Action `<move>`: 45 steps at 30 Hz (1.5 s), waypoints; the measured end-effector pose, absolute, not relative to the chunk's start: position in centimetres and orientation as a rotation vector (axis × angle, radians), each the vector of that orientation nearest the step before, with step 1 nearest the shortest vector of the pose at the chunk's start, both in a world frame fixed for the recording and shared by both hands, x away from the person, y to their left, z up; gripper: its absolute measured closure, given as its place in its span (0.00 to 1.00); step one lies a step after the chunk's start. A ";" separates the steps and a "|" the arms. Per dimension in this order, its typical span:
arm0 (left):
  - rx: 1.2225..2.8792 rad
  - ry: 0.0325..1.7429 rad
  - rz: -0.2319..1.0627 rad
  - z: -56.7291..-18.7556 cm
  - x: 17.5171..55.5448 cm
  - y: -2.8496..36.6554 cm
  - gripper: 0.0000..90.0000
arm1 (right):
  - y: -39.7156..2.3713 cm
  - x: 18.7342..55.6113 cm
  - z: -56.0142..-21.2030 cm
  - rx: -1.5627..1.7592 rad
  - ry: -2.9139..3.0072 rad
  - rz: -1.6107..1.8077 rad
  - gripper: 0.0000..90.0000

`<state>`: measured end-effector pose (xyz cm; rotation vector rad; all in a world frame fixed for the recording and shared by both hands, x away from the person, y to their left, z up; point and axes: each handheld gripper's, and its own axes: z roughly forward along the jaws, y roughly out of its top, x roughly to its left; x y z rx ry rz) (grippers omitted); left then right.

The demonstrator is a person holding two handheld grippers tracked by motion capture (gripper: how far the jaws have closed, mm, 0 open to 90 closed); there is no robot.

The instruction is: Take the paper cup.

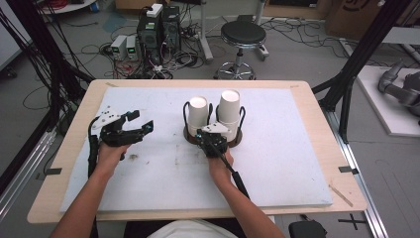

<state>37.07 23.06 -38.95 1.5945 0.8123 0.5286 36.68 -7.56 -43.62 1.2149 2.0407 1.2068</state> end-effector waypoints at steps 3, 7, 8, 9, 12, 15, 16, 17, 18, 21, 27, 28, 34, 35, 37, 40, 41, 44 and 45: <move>1.593 0.803 0.514 -38.5 37.7 22.5 0.25 | -7.5 36.7 -43.6 1.221 2.039 1.209 1.00; 1.608 0.766 0.469 -37.7 39.2 20.8 0.23 | -7.5 36.7 -43.6 1.227 2.039 1.210 1.00; 1.605 0.753 0.466 -37.5 39.5 20.5 0.23 | -7.5 36.7 -43.6 1.223 2.039 1.209 1.00; 1.611 0.741 0.457 -37.3 39.7 20.2 0.23 | -7.5 36.7 -43.6 1.225 2.038 1.209 1.00; 1.613 0.719 0.444 -36.7 40.3 19.6 0.22 | -7.5 36.7 -43.6 1.224 2.040 1.209 1.00; 1.635 0.681 0.393 -35.7 41.6 18.3 0.22 | -7.5 36.7 -43.6 1.231 2.038 1.211 1.00; 1.644 0.673 0.389 -35.5 41.8 18.0 0.22 | -7.5 36.7 -43.6 1.231 2.037 1.212 1.00; 1.660 0.659 0.387 -35.2 42.1 17.4 0.22 | -7.4 36.7 -43.6 1.232 2.035 1.212 1.00; 1.666 0.652 0.380 -35.0 42.4 17.0 0.22 | -7.4 36.7 -43.6 1.234 2.034 1.212 1.00; 1.680 0.626 0.366 -34.5 43.2 15.6 0.22 | -7.4 36.7 -43.7 1.233 2.033 1.212 1.00; 1.704 0.608 0.324 -34.6 44.3 13.3 0.22 | -7.5 36.7 -43.7 1.231 2.039 1.210 1.00; 1.706 0.610 0.315 -34.6 44.4 13.0 0.22 | -7.5 36.7 -43.7 1.231 2.040 1.209 1.00; 1.724 0.583 0.294 -34.3 45.0 11.4 0.22 | -7.5 36.8 -43.7 1.229 2.041 1.210 1.00; 1.726 0.583 0.285 -34.4 45.1 11.1 0.22 | -7.5 36.8 -43.7 1.232 2.040 1.213 1.00; 1.732 0.579 0.265 -34.7 45.3 10.7 0.22 | -7.5 36.8 -43.7 1.231 2.040 1.213 1.00; 1.746 0.597 0.254 -35.1 45.6 10.3 0.22 | -7.5 36.8 -43.7 1.228 2.042 1.210 1.00; 1.751 0.600 0.252 -35.2 45.6 10.2 0.22 | -7.5 36.8 -43.7 1.229 2.043 1.209 1.00; 1.771 0.604 0.262 -35.4 45.7 10.1 0.22 | -7.5 36.8 -43.7 1.226 2.045 1.210 1.00; 1.772 0.606 0.265 -35.5 45.7 10.1 0.22 | -7.5 36.8 -43.7 1.227 2.044 1.211 1.00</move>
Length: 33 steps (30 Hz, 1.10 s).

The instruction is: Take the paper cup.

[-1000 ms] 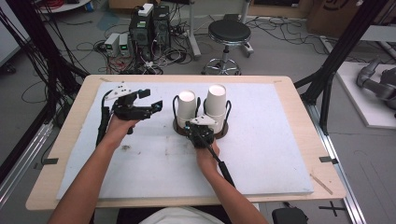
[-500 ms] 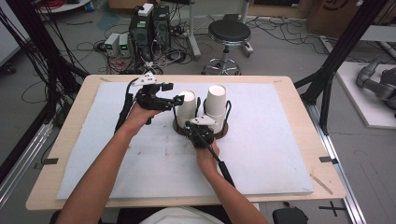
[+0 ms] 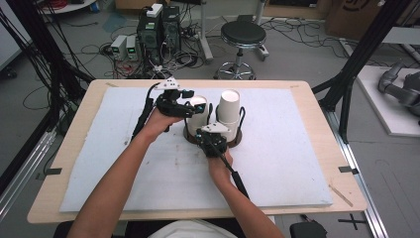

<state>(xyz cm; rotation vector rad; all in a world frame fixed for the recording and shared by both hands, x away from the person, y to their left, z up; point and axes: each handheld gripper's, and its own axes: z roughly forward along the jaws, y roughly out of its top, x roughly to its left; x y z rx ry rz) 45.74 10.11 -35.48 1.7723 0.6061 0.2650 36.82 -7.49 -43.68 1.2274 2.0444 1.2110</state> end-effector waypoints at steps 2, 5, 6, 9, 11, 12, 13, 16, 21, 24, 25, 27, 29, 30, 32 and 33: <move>1.776 0.606 0.268 -35.6 45.8 10.1 0.23 | -7.5 36.8 -43.7 1.230 2.047 1.215 1.00; 1.785 0.605 0.275 -35.8 45.8 10.0 0.26 | -7.5 36.8 -43.7 1.231 2.049 1.216 1.00; 1.785 0.605 0.275 -35.8 45.8 10.0 0.29 | -7.5 36.8 -43.7 1.231 2.049 1.216 1.00; 1.793 0.593 0.286 -35.8 45.7 10.0 0.37 | -7.5 36.9 -43.7 1.228 2.050 1.217 1.00; 1.802 0.588 0.294 -35.7 45.7 10.0 0.38 | -7.5 36.9 -43.7 1.227 2.053 1.216 1.00; 1.798 0.591 0.290 -35.7 45.6 10.1 0.38 | -7.5 36.9 -43.7 1.225 2.053 1.216 1.00; 1.796 0.591 0.289 -35.7 45.7 10.1 0.38 | -7.5 36.9 -43.7 1.225 2.053 1.217 1.00; 1.801 0.591 0.284 -35.6 45.7 10.2 0.39 | -7.5 36.9 -43.7 1.228 2.052 1.219 1.00; 1.783 0.592 0.269 -35.2 45.6 10.6 0.39 | -7.5 36.9 -43.7 1.233 2.051 1.230 1.00; 1.750 0.587 0.269 -34.3 45.3 10.9 0.39 | -7.5 36.9 -43.7 1.233 2.051 1.227 1.00; 1.750 0.587 0.269 -34.3 45.3 10.9 0.39 | -7.5 36.9 -43.7 1.233 2.051 1.227 1.00; 1.731 0.579 0.275 -33.5 45.2 11.1 0.39 | -7.5 36.9 -43.7 1.230 2.052 1.226 1.00; 1.715 0.574 0.285 -32.9 45.0 11.2 0.39 | -7.6 36.9 -43.7 1.233 2.052 1.222 1.00; 1.715 0.574 0.285 -32.9 45.0 11.2 0.39 | -7.6 36.9 -43.7 1.233 2.052 1.222 1.00; 1.701 0.582 0.300 -32.1 44.7 11.4 0.39 | -7.7 37.0 -43.7 1.226 2.067 1.232 0.99; 1.698 0.589 0.305 -31.7 44.6 11.4 0.39 | -7.7 37.0 -43.7 1.224 2.075 1.237 0.96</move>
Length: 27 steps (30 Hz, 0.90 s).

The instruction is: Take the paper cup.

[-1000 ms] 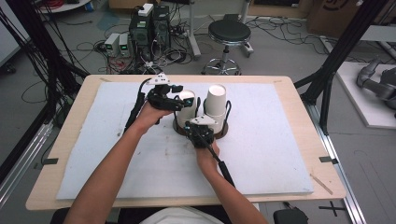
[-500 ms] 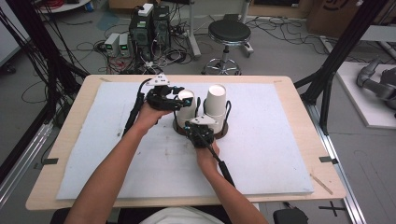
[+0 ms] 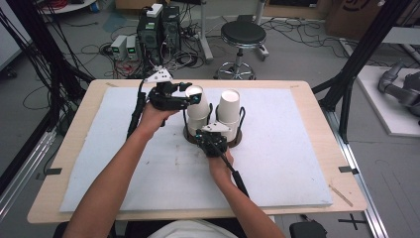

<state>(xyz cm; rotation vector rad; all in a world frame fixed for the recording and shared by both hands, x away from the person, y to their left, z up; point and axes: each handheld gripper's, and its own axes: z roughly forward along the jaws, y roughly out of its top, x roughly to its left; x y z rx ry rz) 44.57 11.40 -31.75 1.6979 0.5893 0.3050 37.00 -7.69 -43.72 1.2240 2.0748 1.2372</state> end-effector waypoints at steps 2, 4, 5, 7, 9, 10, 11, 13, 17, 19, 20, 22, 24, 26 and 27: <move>1.700 0.591 0.310 -31.5 44.5 11.5 0.39 | -7.7 37.0 -43.7 1.207 2.105 1.256 0.89; 1.691 0.602 0.308 -31.1 44.3 11.6 0.39 | -7.8 37.0 -43.7 1.198 2.118 1.265 0.88; 1.684 0.609 0.303 -30.8 44.1 11.8 0.39 | -8.0 36.9 -43.5 1.179 2.154 1.281 0.81; 1.685 0.614 0.301 -30.7 43.9 11.9 0.39 | -8.4 36.7 -43.3 1.154 2.204 1.293 0.75; 1.679 0.618 0.286 -30.3 43.4 12.2 0.39 | -8.9 36.4 -42.9 1.117 2.252 1.296 0.66; 1.679 0.618 0.286 -30.3 43.4 12.2 0.39 | -8.9 36.4 -42.9 1.117 2.252 1.296 0.66; 1.677 0.614 0.287 -30.0 42.8 12.3 0.39 | -9.5 36.0 -42.5 1.059 2.299 1.307 0.58; 1.679 0.602 0.293 -29.7 41.9 12.4 0.39 | -10.3 35.4 -42.1 0.980 2.319 1.311 0.52; 1.682 0.591 0.312 -29.7 40.6 12.6 0.39 | -12.6 34.4 -41.1 0.887 2.354 1.385 0.46; 1.678 0.587 0.310 -29.8 39.7 12.9 0.39 | -13.2 34.1 -40.9 0.867 2.360 1.395 0.44; 1.675 0.585 0.313 -29.9 39.2 13.0 0.39 | -13.9 33.9 -40.8 0.844 2.355 1.402 0.42; 1.677 0.587 0.326 -30.2 37.8 13.4 0.39 | -16.1 33.0 -40.5 0.797 2.355 1.445 0.35; 1.674 0.590 0.330 -30.3 37.5 13.6 0.39 | -17.4 32.8 -40.3 0.794 2.350 1.470 0.31; 1.675 0.605 0.332 -30.9 36.4 14.3 0.39 | -18.9 32.8 -40.3 0.813 2.359 1.470 0.27; 1.675 0.605 0.332 -30.9 36.4 14.3 0.39 | -18.9 32.8 -40.3 0.813 2.359 1.470 0.27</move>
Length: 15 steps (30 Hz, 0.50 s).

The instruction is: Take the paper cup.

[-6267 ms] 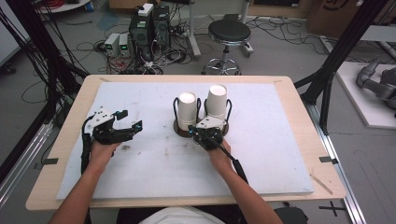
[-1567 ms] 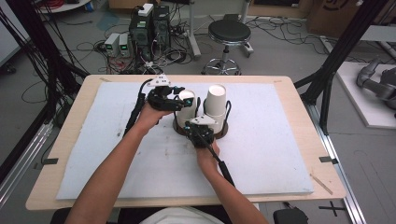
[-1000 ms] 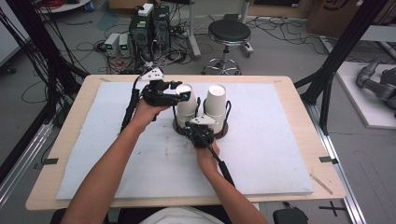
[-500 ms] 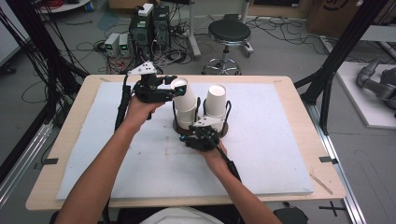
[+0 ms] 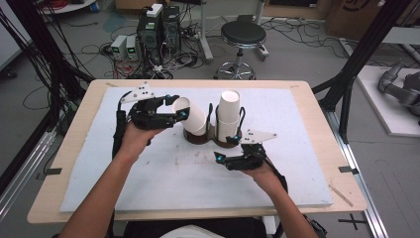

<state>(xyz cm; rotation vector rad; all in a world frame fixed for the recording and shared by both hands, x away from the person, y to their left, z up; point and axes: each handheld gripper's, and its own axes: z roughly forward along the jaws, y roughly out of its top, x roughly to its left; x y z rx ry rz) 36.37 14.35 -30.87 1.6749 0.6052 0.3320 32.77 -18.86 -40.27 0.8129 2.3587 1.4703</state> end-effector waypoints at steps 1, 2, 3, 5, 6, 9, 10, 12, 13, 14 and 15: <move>1.676 0.606 0.335 -31.1 36.1 14.6 0.39 | -19.4 32.8 -40.3 0.821 2.362 1.460 0.26; 1.677 0.605 0.333 -31.2 35.8 14.8 0.39 | -20.3 32.8 -40.2 0.819 2.363 1.442 0.25; 1.671 0.607 0.335 -31.5 35.3 15.2 0.39 | -20.6 32.8 -40.1 0.812 2.371 1.433 0.25; 1.656 0.600 0.335 -31.6 34.9 15.5 0.39 | -21.2 32.9 -40.0 0.810 2.369 1.432 0.25; 1.656 0.600 0.335 -31.6 34.9 15.5 0.40 | -21.4 33.0 -40.0 0.820 2.362 1.439 0.25; 1.640 0.585 0.335 -31.3 34.6 15.5 0.40 | -21.7 33.2 -40.0 0.841 2.345 1.448 0.25; 1.637 0.578 0.335 -31.1 34.6 15.4 0.40 | -21.8 33.3 -40.1 0.846 2.341 1.447 0.25; 1.637 0.568 0.339 -30.7 34.5 15.2 0.40 | -21.8 33.4 -40.3 0.854 2.343 1.437 0.25; 1.640 0.563 0.343 -30.6 34.5 15.1 0.40 | -21.8 33.4 -40.3 0.850 2.348 1.438 0.25; 1.643 0.563 0.344 -30.5 34.5 15.0 0.40 | -21.8 33.4 -40.4 0.847 2.350 1.432 0.25; 1.641 0.561 0.343 -30.3 34.4 15.0 0.40 | -21.9 33.4 -40.3 0.842 2.350 1.435 0.25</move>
